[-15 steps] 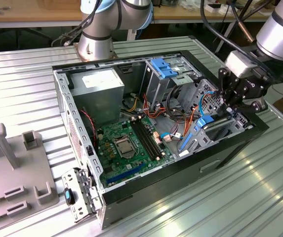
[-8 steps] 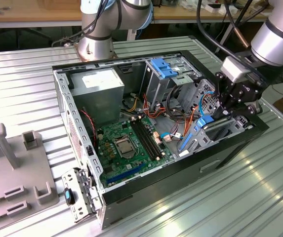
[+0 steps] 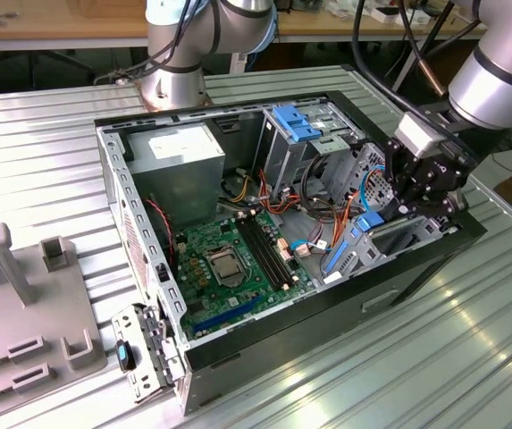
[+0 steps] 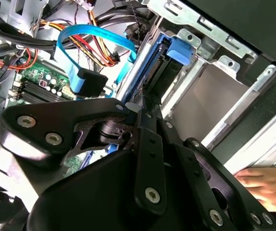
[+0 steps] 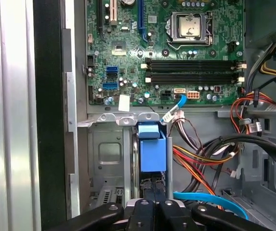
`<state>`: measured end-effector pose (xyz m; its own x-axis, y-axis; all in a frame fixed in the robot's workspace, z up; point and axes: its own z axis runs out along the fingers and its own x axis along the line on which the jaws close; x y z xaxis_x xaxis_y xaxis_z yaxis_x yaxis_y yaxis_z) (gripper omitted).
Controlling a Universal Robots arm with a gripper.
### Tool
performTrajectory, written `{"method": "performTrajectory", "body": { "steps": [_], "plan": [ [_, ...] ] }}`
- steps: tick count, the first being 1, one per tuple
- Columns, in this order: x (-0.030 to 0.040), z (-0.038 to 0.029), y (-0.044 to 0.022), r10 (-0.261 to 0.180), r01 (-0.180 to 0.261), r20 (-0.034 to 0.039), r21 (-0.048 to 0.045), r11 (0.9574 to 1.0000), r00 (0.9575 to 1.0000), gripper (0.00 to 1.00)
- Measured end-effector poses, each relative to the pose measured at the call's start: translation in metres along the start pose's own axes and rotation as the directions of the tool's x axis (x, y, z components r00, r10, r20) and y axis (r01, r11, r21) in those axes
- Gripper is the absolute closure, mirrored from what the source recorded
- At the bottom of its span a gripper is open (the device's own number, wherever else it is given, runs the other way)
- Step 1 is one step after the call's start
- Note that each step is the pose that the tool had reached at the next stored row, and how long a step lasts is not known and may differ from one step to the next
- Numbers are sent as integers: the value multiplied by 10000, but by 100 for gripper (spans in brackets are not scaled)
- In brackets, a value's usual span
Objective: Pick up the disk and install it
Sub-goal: 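Insert the disk into the insertion slot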
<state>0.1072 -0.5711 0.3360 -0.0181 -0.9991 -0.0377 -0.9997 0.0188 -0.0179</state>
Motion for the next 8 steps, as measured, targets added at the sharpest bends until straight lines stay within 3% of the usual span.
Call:
{"method": "performTrajectory", "body": {
  "steps": [5, 6, 8],
  "plan": [
    [0, 15, -13, 4, -4, 3, -101, 9999, 10000, 89],
    [0, -5, -14, 6, -5, 7, -102, 9999, 10000, 89],
    [-5, -113, -18, 5, -5, -4, -106, 9999, 10000, 89]
  ]
}}
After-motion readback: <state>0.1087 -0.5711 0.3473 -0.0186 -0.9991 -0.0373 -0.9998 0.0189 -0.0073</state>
